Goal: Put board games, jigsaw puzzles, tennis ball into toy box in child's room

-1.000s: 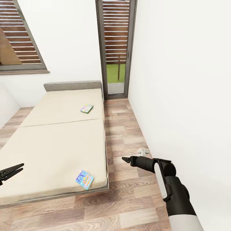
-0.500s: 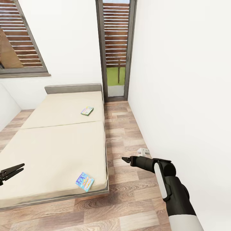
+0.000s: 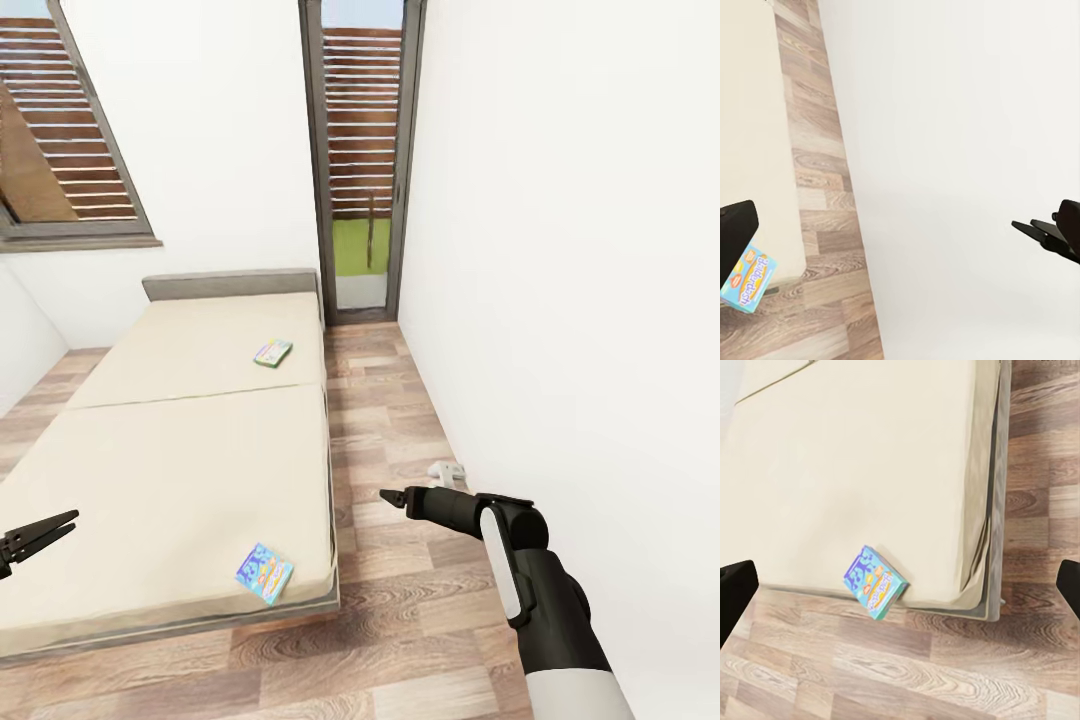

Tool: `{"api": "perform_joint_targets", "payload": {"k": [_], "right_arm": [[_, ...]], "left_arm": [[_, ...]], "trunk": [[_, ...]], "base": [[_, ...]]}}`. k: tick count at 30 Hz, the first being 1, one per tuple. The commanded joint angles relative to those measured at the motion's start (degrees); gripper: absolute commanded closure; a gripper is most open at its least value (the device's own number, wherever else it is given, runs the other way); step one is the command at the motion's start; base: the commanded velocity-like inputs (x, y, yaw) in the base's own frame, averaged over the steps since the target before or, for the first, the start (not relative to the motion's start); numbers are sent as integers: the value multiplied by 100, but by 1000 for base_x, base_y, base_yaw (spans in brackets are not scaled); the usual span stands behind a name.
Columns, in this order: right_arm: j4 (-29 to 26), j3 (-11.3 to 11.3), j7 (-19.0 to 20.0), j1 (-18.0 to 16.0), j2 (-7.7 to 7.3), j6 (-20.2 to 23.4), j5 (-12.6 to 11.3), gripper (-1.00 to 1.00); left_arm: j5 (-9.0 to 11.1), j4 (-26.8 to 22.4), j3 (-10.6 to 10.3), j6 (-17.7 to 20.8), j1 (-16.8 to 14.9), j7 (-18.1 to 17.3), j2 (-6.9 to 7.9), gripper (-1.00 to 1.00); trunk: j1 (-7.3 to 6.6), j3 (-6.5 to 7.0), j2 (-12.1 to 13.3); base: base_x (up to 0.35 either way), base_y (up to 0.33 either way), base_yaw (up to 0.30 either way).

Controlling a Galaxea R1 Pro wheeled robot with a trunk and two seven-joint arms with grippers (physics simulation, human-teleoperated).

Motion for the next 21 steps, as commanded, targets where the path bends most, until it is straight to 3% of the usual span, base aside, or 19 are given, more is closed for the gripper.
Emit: {"api": "perform_joint_targets", "payload": {"k": [1, 21], "right_arm": [[-4, -15, 11, -6, 5, 36, -14, -100], [4, -15, 11, -6, 9, 29, -13, -100]], "left_arm": [[-36, -2, 6, 59, -6, -38, 0, -100], [-35, -2, -45, 47, -6, -38, -1, -100]], "trunk": [[4, -1, -11], [4, 188, -11]], "base": [[0, 0, 0], [0, 0, 0]]}}
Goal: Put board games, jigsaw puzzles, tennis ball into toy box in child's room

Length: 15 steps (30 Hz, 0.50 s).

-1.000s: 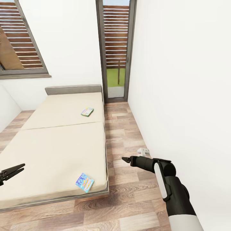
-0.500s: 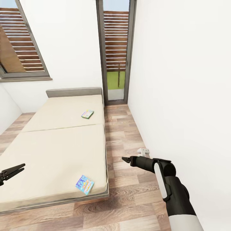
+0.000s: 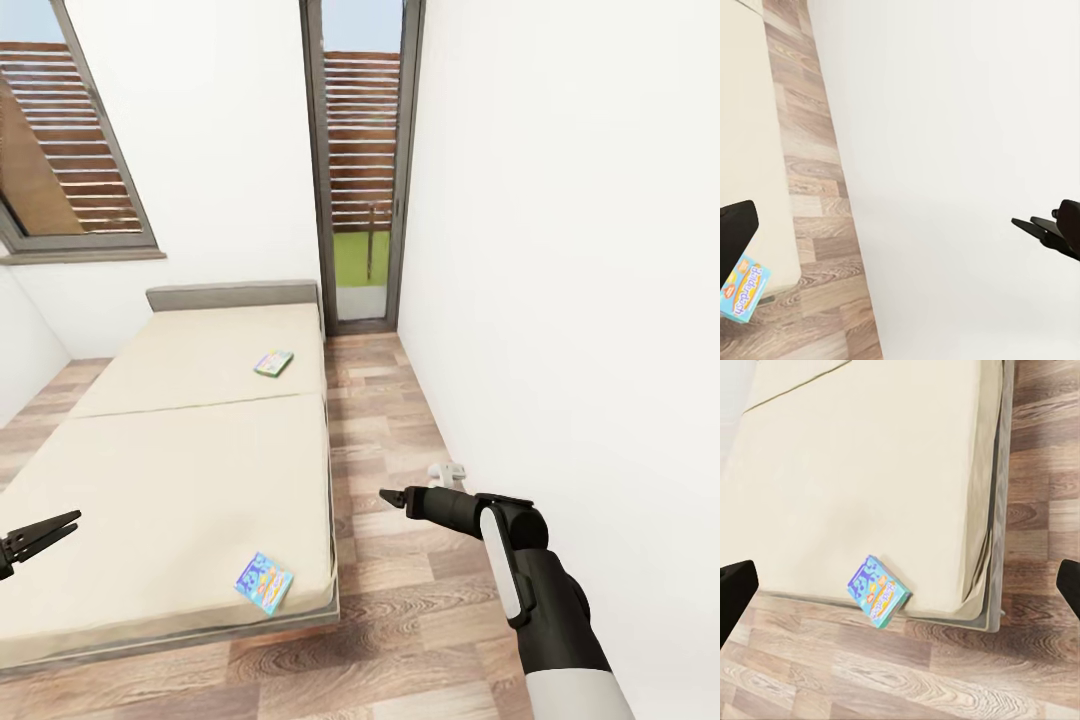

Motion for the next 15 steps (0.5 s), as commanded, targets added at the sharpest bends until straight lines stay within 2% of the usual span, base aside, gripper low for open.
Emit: {"api": "perform_joint_targets", "payload": {"k": [1, 15], "right_arm": [[-3, -17, 12, -6, 5, 37, -14, -100], [-3, -15, 12, -5, 6, 37, -19, -100]], "left_arm": [[-34, -2, 6, 57, -6, -38, 0, -100], [-31, -2, 4, 45, -6, -38, -3, -100]], "trunk": [[4, -1, -11], [4, 131, -11]], "base": [[0, 0, 0], [0, 0, 0]]}}
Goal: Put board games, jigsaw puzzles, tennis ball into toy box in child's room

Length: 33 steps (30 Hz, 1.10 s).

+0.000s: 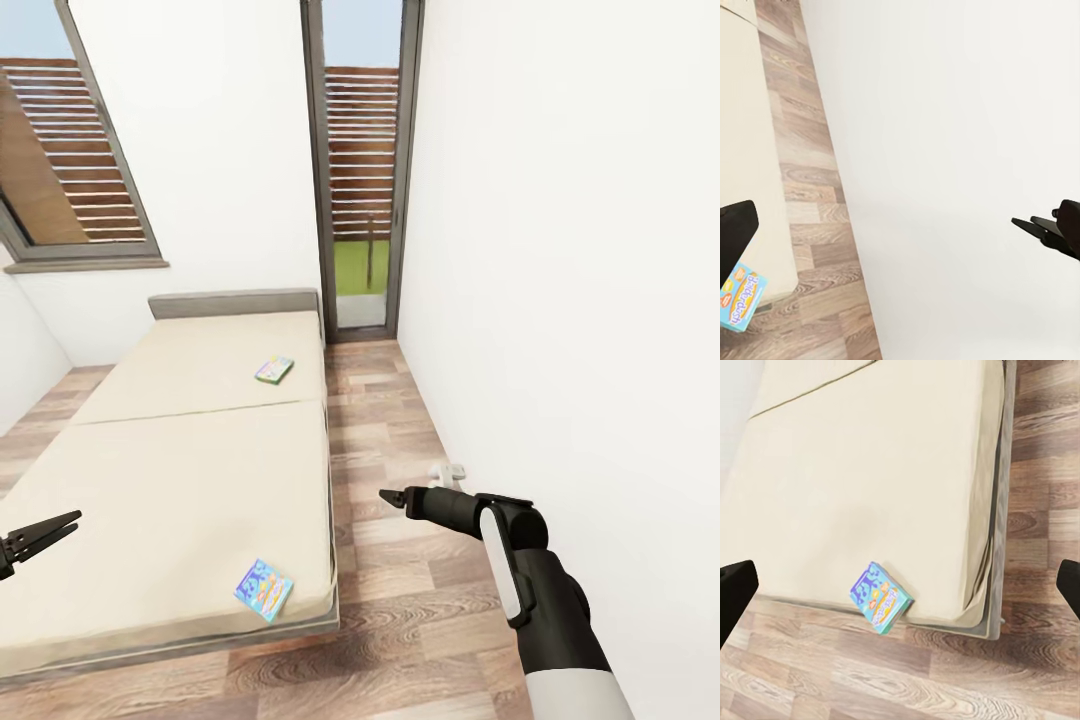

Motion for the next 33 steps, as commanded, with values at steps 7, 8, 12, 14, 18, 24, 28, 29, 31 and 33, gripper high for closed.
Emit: {"api": "perform_joint_targets", "payload": {"k": [7, 8, 12, 14, 18, 24, 28, 29, 31, 33], "right_arm": [[-4, -14, 5, -4, 7, 35, -13, -100], [-4, -14, 5, -4, 8, 33, -12, -100], [-4, -14, 5, -6, 8, 33, -13, -100], [-4, -14, 5, -4, 8, 32, -11, -100], [-4, -14, 4, -4, 8, 29, -10, -100], [-2, -13, 0, -6, 8, 29, -9, -100], [-3, -13, -4, -6, 8, 29, -11, -100], [-3, -13, -5, -5, 8, 29, -10, -100], [-3, -13, -5, -5, 8, 29, -10, -100], [-2, -13, -6, -5, 8, 29, -9, -100]], "left_arm": [[-39, -2, 6, 59, -6, -38, 2, -100], [-38, -2, 6, 59, -6, -38, 1, -100], [-34, -2, 6, 59, -6, -38, -4, -100], [-34, -2, 6, 59, -6, -38, -4, -100], [-33, -2, 6, 59, -6, -38, -4, -100], [-38, -2, 6, 59, -6, -38, -5, -100], [-38, -2, 6, 59, -6, -38, -5, -100], [-39, -2, -5, 59, -6, -38, -5, -100], [-40, -2, -34, 59, -6, -38, -5, -100], [-41, -2, -67, 59, -6, -38, -5, -100]], "trunk": [[4, 55, -11], [4, 65, -11], [4, 102, -11], [4, 121, -11], [4, 159, -11], [4, 216, -11], [4, 254, -11], [4, 263, -11], [4, 282, -11], [4, 301, -11]], "base": [[0, 0, 0], [0, 0, 0], [0, 0, 0], [0, 0, 0], [0, 0, 0], [0, 0, 0], [0, 0, 0], [0, 0, 0], [0, 0, 8], [0, 0, 27]]}}
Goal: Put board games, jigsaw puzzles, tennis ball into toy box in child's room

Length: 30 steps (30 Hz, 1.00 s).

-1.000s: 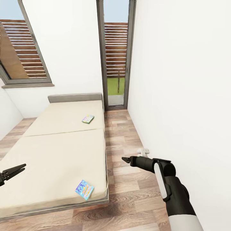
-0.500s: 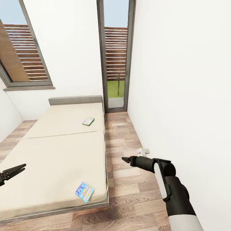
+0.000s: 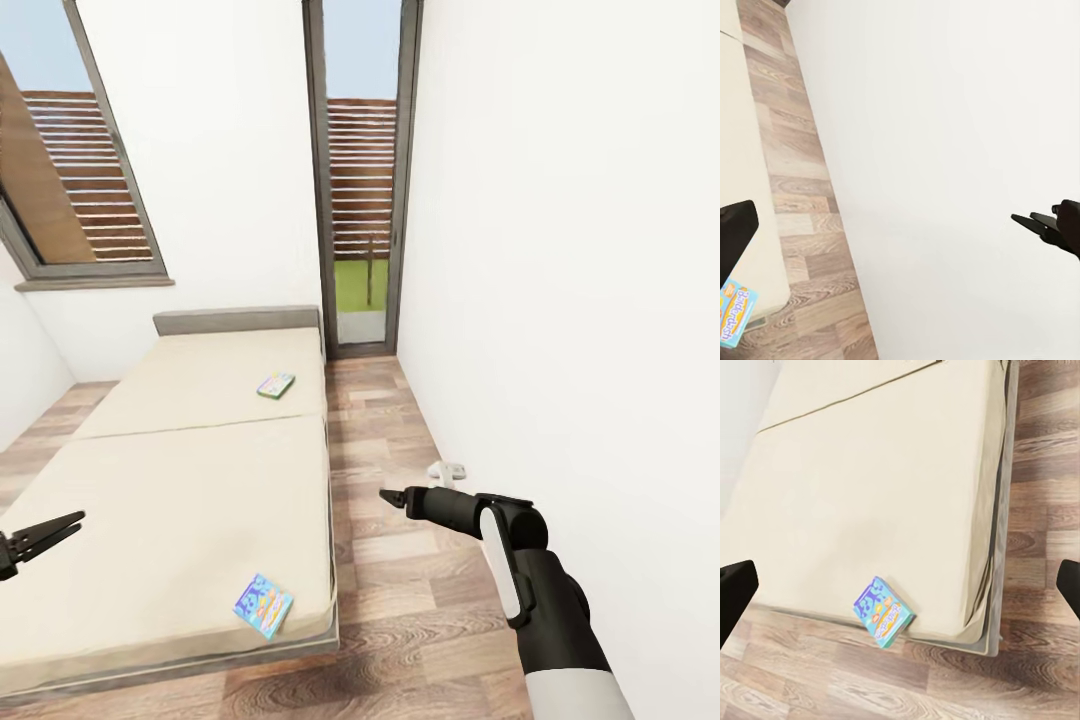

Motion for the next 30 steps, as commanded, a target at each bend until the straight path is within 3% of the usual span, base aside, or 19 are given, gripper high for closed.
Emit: {"api": "perform_joint_targets", "payload": {"k": [1, 30], "right_arm": [[-4, -15, 11, -6, 6, 37, -14, -100], [-4, -15, 11, -6, 6, 22, -19, -100]], "left_arm": [[-35, -2, -22, 60, -7, -38, 0, -100], [-36, -2, -71, 60, -7, -38, 0, -100]], "trunk": [[4, -2, -12], [4, 272, -12]], "base": [[0, 0, 44], [0, 0, 63]]}}
